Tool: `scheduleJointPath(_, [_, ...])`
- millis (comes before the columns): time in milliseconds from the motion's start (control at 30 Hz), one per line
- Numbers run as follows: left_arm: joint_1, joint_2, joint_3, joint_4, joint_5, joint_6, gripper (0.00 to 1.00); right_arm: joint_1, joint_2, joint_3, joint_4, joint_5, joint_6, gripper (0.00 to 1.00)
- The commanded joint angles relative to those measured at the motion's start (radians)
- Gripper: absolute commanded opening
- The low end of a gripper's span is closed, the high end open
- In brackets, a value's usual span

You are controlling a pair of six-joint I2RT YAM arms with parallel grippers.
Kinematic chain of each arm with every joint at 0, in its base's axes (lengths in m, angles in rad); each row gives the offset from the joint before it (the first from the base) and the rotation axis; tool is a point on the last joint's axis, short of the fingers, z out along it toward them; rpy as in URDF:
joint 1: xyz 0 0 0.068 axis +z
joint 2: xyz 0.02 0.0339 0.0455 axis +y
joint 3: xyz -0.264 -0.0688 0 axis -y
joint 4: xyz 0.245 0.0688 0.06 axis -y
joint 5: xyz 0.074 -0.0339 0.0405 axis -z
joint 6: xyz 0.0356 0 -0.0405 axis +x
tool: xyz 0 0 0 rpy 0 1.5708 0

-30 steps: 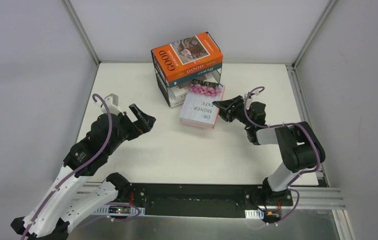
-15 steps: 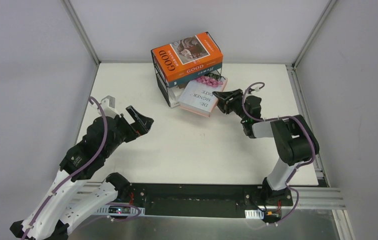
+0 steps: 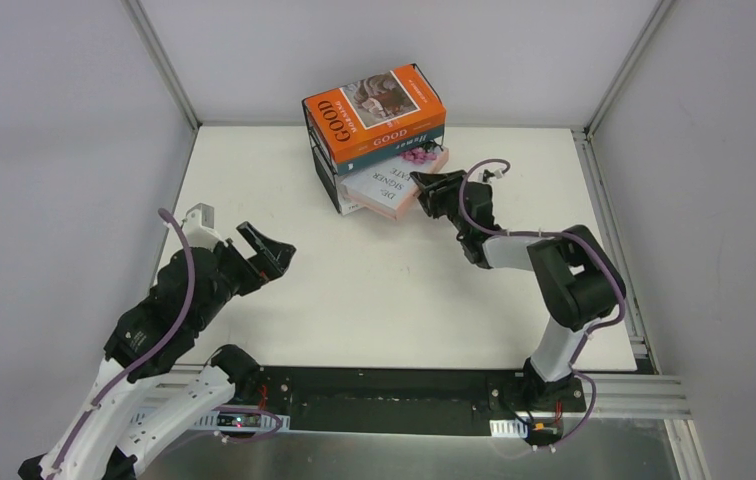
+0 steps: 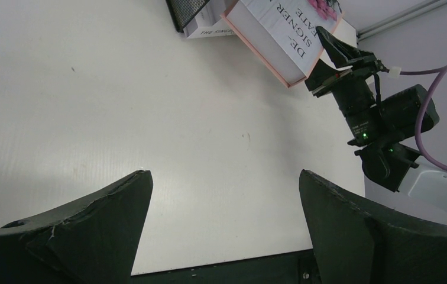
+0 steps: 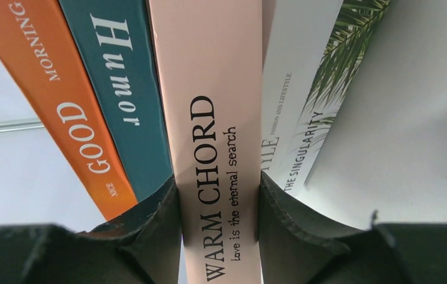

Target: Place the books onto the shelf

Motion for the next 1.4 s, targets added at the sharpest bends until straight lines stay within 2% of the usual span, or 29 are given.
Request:
scheduleJointPath(0, [0.003,-0.027,0.026,-0.041,-0.037,-0.013,1.0,0.012,0.041,0.076,0.005,0.135,0.003,0.0])
scheduleJointPath(500, [0.003,-0.03,0.029,-0.055,-0.037,-0.037,1.0,0.095,0.065,0.102,-0.048,0.368,0.053,0.0])
scheduleJointPath(533, [0.003,-0.032,0.028,-0.056,-0.036,-0.038,1.0,0.103,0.068,0.104,-0.053,0.383,0.064,0.03])
scheduleJointPath(567, [0.003,-0.031,0.027,-0.055,-0.036,-0.039,1.0,0.114,0.07,0.106,-0.06,0.399,0.07,0.11])
scheduleJointPath(667, [0.004,-0.034,0.025,-0.055,-0.032,-0.042,1.0,0.135,0.077,0.124,-0.097,0.407,0.078,0.47])
scheduleJointPath(700, [0.003,-0.037,0.022,-0.056,-0.032,-0.044,1.0,0.137,0.079,0.126,-0.104,0.396,0.082,0.54])
scheduleJointPath(900, [0.003,-0.049,0.009,-0.057,-0.034,-0.048,1.0,0.144,0.073,0.119,-0.123,0.329,0.076,0.74])
scheduleJointPath(967, [0.003,-0.047,0.006,-0.057,-0.032,-0.051,1.0,0.147,0.064,0.121,-0.142,0.306,0.061,0.85])
scheduleJointPath(1100, [0.004,-0.043,0.006,-0.056,-0.028,-0.052,1.0,0.153,0.031,0.108,-0.152,0.284,0.01,0.97])
scheduleJointPath(1367, [0.004,-0.034,0.004,-0.055,-0.028,-0.051,1.0,0.15,0.014,0.098,-0.122,0.182,0.007,0.98])
